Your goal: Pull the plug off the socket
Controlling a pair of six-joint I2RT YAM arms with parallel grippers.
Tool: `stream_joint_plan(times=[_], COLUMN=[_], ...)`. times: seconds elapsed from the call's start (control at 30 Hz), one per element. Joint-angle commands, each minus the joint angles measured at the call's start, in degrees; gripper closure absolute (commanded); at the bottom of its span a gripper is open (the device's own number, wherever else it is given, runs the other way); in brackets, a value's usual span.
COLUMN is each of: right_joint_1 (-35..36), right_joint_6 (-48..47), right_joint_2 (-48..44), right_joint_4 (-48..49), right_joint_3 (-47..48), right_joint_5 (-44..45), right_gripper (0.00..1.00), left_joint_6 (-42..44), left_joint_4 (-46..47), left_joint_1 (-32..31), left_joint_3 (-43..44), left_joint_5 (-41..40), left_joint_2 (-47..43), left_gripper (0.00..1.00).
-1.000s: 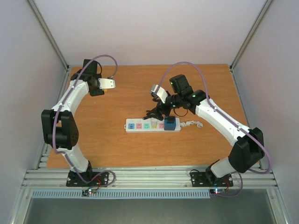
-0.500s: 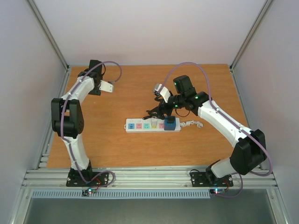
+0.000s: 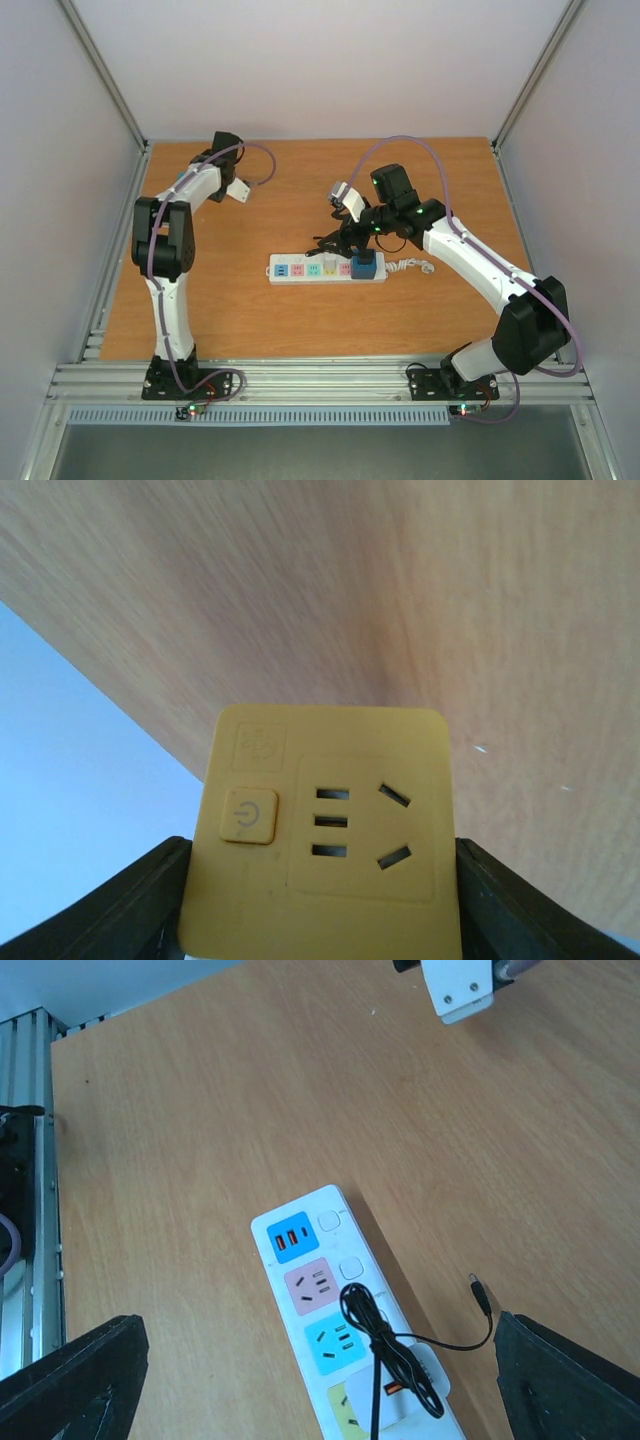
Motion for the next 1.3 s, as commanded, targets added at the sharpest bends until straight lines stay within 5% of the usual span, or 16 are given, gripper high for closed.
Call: stream_joint_plan(times=[0.0, 0.33, 0.67, 1.0, 1.27], right_joint_1=[-0.29, -0.56, -0.6, -0.92, -3.84], right_joint_6=[0.31, 0.26, 0.39, 0.82, 1.44], right_joint_2=[-1.74, -2.23, -2.29, -2.44, -3.44], right_joint_4=[1.17, 1.28, 1.14, 1.28, 1.22], right_joint_3=[-0.65, -1.08, -0.92, -0.7, -0.33], right_joint_5=[0.12, 0.44, 0.08, -0.37, -2.78], right_gripper=[0.05, 0.05, 0.04, 0.03, 0.02], left_joint_6=[4.02, 10.41, 11.93, 6.64, -10.1], left_joint_4=[4.68, 11.75, 15.62, 11.42, 1.05], left_joint_1=[-1.8, -3.85, -4.44, -4.36, -4.09], left_joint_3=[3.74, 3.19, 2.34, 4.29, 9.68], left_joint_5=[-4.6, -8.93, -9.71, -5.99, 4.65], left_joint_2=[2.61, 6.32, 7.11, 5.47, 0.95], left_gripper=[0.71, 0.64, 0.33, 0.09, 0.0])
